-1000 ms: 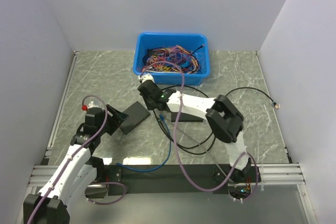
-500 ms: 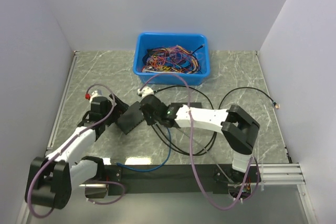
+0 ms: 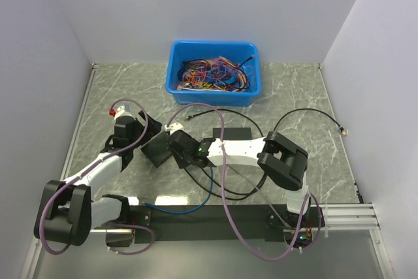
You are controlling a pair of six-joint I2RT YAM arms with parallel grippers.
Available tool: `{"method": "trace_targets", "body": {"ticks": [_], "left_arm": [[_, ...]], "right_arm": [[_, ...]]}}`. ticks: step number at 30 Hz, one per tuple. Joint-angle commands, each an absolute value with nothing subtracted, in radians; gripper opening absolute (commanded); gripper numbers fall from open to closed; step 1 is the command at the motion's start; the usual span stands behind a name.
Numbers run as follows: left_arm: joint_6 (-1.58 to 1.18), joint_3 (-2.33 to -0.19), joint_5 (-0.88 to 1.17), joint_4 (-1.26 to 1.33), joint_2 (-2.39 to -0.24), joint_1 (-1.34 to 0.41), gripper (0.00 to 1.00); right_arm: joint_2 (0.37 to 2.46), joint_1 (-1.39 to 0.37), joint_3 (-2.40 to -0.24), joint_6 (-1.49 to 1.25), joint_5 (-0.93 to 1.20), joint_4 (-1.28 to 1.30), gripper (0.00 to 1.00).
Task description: Insert the plug into the switch port
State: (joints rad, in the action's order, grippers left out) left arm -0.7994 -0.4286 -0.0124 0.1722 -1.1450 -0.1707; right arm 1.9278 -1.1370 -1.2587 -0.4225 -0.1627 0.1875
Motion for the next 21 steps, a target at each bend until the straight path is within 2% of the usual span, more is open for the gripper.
{"method": "trace_targets", "body": {"ticks": [1,21], "left_arm": [[-0.758,-0.422,0.006,0.271,-1.164,-0.163,0.93],[-0.792,-0.362,0.167,0.42,-1.315,-0.146,0.88]], "right_arm": [[1.944,-1.155,-1.305,-0.446,-0.156,0.16,0.0],[2.006,-1.164,-1.374,-0.451,-0.161,0.184,0.0]]}}
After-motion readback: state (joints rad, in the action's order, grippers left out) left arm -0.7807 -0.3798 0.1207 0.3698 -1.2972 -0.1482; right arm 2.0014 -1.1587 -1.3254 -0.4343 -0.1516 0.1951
